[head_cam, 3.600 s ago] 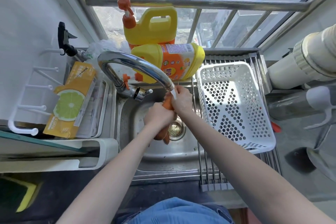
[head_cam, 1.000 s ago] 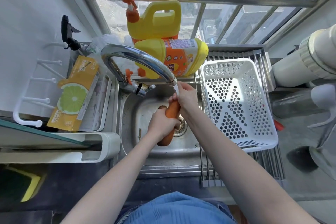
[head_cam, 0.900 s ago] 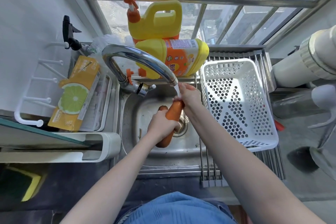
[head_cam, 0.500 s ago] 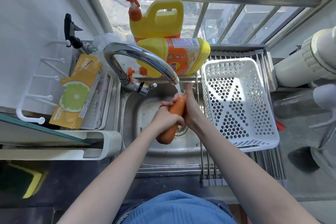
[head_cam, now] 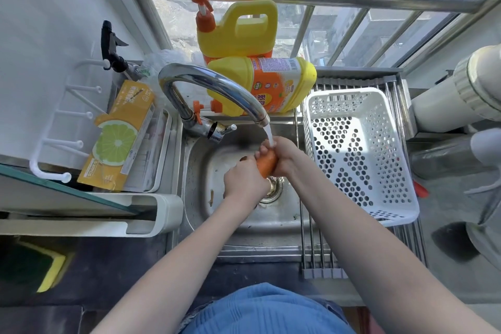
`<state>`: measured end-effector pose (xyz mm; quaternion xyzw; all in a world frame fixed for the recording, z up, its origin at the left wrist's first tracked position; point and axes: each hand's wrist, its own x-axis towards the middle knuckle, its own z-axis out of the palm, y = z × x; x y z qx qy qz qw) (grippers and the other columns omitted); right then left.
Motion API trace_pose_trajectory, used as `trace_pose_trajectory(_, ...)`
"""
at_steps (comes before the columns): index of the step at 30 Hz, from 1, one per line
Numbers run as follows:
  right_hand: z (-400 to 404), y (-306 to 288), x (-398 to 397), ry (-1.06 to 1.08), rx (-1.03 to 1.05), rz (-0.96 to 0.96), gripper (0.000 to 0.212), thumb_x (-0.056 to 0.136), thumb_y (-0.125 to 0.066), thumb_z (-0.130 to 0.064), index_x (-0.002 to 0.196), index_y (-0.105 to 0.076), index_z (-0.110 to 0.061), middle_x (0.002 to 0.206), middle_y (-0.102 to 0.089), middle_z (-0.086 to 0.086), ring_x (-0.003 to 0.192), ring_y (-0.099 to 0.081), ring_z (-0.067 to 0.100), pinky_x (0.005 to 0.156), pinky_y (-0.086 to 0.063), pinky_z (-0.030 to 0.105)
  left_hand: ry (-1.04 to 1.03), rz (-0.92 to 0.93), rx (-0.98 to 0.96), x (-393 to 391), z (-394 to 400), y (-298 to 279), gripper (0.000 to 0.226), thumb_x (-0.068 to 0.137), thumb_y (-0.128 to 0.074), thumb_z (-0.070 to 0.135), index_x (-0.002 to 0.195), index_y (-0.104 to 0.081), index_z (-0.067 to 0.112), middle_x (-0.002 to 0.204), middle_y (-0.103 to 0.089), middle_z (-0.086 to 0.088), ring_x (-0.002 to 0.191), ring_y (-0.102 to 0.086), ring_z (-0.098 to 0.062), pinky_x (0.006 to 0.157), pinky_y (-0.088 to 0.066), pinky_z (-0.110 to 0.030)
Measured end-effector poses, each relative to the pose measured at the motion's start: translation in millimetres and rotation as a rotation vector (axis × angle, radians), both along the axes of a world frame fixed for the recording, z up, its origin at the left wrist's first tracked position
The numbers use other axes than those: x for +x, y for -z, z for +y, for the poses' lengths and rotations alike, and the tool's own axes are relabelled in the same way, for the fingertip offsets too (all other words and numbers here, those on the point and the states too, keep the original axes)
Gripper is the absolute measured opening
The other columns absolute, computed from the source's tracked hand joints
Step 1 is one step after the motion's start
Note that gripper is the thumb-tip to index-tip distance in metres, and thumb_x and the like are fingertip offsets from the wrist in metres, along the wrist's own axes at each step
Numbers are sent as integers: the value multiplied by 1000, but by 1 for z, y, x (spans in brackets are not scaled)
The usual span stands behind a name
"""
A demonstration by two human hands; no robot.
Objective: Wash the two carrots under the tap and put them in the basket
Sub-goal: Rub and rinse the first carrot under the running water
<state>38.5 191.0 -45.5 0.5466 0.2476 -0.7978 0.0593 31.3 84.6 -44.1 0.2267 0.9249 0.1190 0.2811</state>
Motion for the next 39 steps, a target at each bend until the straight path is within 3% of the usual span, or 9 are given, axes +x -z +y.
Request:
trace_pose_trajectory(7,5,1,12,165,-145,51,75,100,-13,-58,59,-50,-8,49,-54,10,57,-52,24,67,-43,30,102,-4,11,-5,-5,-2,44,78,-61,38,120,-56,24,106,-68,-3,100,-64,-28,72,-40,-30)
trace_pose_trajectory(10,14,3,20,-69,-23,148,94,92,5,-69,105,-64,-8,104,-71,11,97,-60,29,92,-36,43,-176,-436,221,-19,-7,2,45,72,-64,63,95,-64,23,92,-71,-4,89,-67,-27,81,-53,-37)
trace_pose_trajectory(13,2,5,30,-398,110,139,85,92,-8,-73,126,-63,-18,129,-62,6,118,-53,28,108,-25,57,-450,-749,442,-26,-5,1,60,75,-54,74,104,-67,23,101,-72,-11,93,-69,-30,91,-53,-49)
trace_pose_trajectory(18,-20,0,38,-458,260,56,50,93,-35,-68,104,-61,-26,113,-65,8,105,-63,25,95,-51,48,-641,-902,651,-18,0,-7,35,95,-47,50,112,-61,22,104,-69,-1,93,-66,-13,79,-53,-29)
trace_pose_trajectory(22,-3,-7,59,-826,125,-73,63,88,-35,-74,101,-59,-18,102,-66,10,87,-69,27,72,-59,40,-719,-913,784,-28,-14,-1,48,92,-57,36,136,-47,19,133,-55,-8,118,-54,-25,100,-46,-45)
trace_pose_trajectory(29,-12,-1,44,-394,148,-151,28,95,-54,-39,93,-55,-11,94,-58,15,76,-63,25,61,-59,37,-680,-1026,902,-40,-39,2,29,83,-64,-5,103,-58,15,125,-57,-15,119,-52,-31,81,-55,-33)
trace_pose_trajectory(32,-7,6,33,-271,262,-136,20,93,-59,-27,106,-50,-15,99,-52,12,89,-59,28,47,-59,35,-622,-1309,917,-42,-55,1,58,61,-88,16,111,-59,14,131,-57,-16,123,-52,-35,93,-53,-44)
trace_pose_trajectory(35,-2,15,29,-250,381,-13,22,89,-65,-21,109,-56,-18,102,-59,11,88,-60,26,64,-56,36,-586,-1608,940,-50,-67,1,104,45,-94,39,135,-44,26,139,-49,-25,126,-51,-39,94,-47,-61)
trace_pose_trajectory(39,-6,12,20,-110,377,112,24,87,-69,-21,104,-56,-11,85,-61,8,70,-60,18,54,-53,27,-438,-1467,528,-45,-52,-7,88,53,-93,34,127,-49,14,130,-58,-26,114,-60,-39,100,-46,-55)
